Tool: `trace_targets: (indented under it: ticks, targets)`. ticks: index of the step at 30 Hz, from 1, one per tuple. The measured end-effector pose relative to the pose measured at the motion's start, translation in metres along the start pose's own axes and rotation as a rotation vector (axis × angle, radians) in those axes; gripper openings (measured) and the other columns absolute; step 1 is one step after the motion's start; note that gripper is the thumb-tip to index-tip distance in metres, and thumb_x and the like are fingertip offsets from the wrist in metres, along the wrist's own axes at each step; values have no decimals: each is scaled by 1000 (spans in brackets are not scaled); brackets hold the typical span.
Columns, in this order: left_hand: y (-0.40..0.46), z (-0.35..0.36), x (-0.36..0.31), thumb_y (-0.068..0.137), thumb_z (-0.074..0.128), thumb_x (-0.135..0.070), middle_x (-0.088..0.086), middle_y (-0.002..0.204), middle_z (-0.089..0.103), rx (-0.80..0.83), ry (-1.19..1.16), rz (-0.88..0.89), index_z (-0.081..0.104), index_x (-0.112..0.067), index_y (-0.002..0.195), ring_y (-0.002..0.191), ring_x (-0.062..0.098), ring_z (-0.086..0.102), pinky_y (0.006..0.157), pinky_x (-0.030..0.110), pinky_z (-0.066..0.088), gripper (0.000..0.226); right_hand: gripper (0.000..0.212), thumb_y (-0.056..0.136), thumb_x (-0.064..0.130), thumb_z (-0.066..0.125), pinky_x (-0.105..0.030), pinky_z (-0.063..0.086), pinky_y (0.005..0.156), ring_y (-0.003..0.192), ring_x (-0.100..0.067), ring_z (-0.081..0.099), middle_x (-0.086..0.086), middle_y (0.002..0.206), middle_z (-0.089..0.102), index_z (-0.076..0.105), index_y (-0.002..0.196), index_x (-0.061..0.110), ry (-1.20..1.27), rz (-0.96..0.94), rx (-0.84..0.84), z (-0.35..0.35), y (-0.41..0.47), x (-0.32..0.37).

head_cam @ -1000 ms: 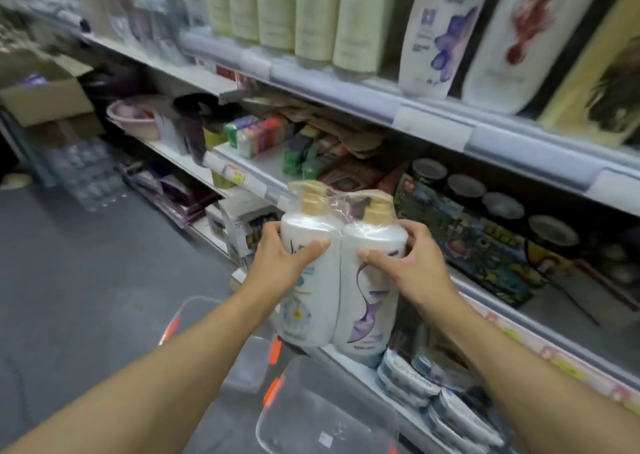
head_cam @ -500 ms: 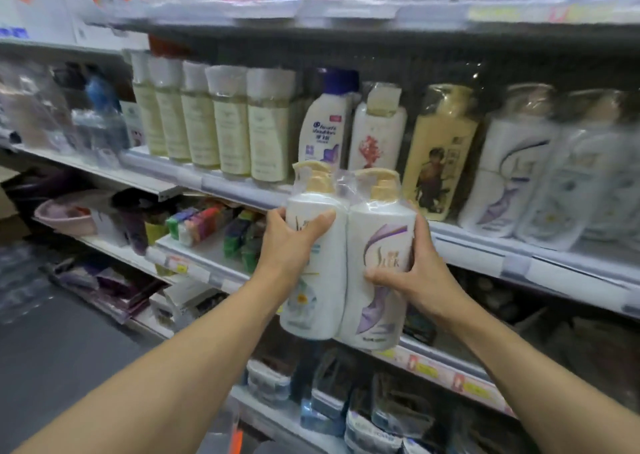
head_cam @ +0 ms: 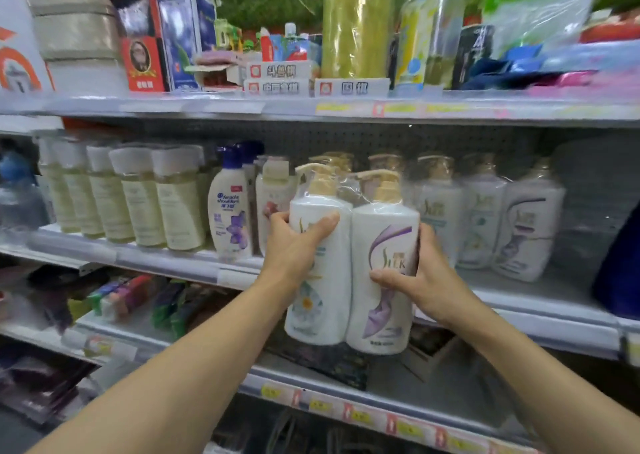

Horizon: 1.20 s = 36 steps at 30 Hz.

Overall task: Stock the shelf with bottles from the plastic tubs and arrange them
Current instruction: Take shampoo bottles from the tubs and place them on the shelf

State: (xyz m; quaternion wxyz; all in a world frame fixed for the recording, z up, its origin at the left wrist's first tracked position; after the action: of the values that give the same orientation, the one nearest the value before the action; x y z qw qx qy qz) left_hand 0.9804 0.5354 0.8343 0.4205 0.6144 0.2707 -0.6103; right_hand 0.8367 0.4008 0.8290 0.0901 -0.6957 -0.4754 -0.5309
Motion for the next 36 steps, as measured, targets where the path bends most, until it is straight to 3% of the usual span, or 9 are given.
trace_targets:
  ticks: [4, 8, 12, 15, 18, 21, 27, 32, 36]
  targets:
    - [-3, 53, -5, 78, 75, -32, 1, 106, 59, 35, -20, 12, 39, -18, 117, 91, 17, 63, 76, 37, 55, 55, 71, 70, 21, 81, -24, 51, 82, 99, 0, 59, 14, 111, 59, 38, 126, 31, -3, -3, -64, -52, -4, -9]
    - [-6, 106, -3, 76, 76, -35, 1, 107, 59, 72, 1, 19, 39, -16, 122, 94, 18, 63, 85, 43, 54, 62, 67, 73, 17, 79, -18, 51, 77, 97, 4, 59, 18, 109, 57, 37, 120, 41, -2, 5, -111, -100, -14, -20]
    - [-4, 157, -5, 76, 77, -34, 3, 114, 58, 141, 14, 25, 40, -17, 121, 99, 20, 63, 88, 44, 54, 60, 69, 74, 19, 77, -25, 53, 81, 100, -1, 61, 16, 110, 59, 35, 123, 44, -10, 37, -141, -143, -18, -39]
    - [-2, 190, -8, 79, 75, -33, 3, 113, 58, 174, 35, 48, 40, -17, 118, 97, 17, 61, 78, 36, 54, 55, 64, 74, 15, 77, -15, 51, 69, 94, 6, 59, 17, 107, 57, 37, 116, 44, -20, 28, -174, -173, -15, -46]
    - [1, 219, -11, 80, 73, -35, 1, 112, 56, 176, 76, 67, 40, -16, 116, 93, 11, 57, 68, 26, 45, 52, 67, 74, 13, 78, -13, 49, 69, 98, 2, 57, 16, 110, 54, 36, 120, 39, -53, 24, -203, -200, -9, -57]
    - [4, 241, -11, 79, 75, -37, 1, 110, 56, 154, 107, 71, 43, -11, 116, 89, 11, 55, 71, 28, 43, 55, 64, 74, 11, 78, -13, 51, 70, 98, -3, 59, 10, 108, 57, 40, 122, 29, -44, 38, -214, -221, -3, -73]
    - [10, 273, -4, 78, 76, -38, 5, 116, 59, 142, 127, 71, 46, -10, 122, 103, 21, 58, 89, 36, 50, 61, 67, 71, 12, 81, -19, 50, 73, 96, -6, 61, 7, 106, 59, 42, 124, 22, -50, 59, -246, -246, 9, -100]
    - [15, 280, 6, 79, 76, -36, 9, 105, 64, 122, 149, 72, 54, -9, 101, 96, 23, 60, 78, 31, 48, 41, 51, 72, 11, 80, -13, 50, 67, 87, -4, 61, 8, 99, 61, 46, 104, 32, -80, 58, -233, -248, 17, -112]
    - [19, 284, 10, 80, 73, -41, 11, 100, 65, 90, 187, 71, 48, -21, 79, 93, 26, 61, 82, 37, 52, 32, 62, 71, 15, 81, -13, 48, 67, 89, -5, 61, 7, 100, 61, 43, 119, 23, -92, 59, -248, -250, 23, -120]
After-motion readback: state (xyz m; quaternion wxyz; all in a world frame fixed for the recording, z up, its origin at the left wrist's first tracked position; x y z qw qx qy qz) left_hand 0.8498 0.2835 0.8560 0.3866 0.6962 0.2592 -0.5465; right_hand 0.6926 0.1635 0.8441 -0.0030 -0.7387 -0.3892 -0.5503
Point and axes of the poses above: each hand's wrist, its own y-axis towards the middle knuckle, its own z-axis out of the palm, x = y × z, the point moved 7 cm from there along y, towards the middle knuckle
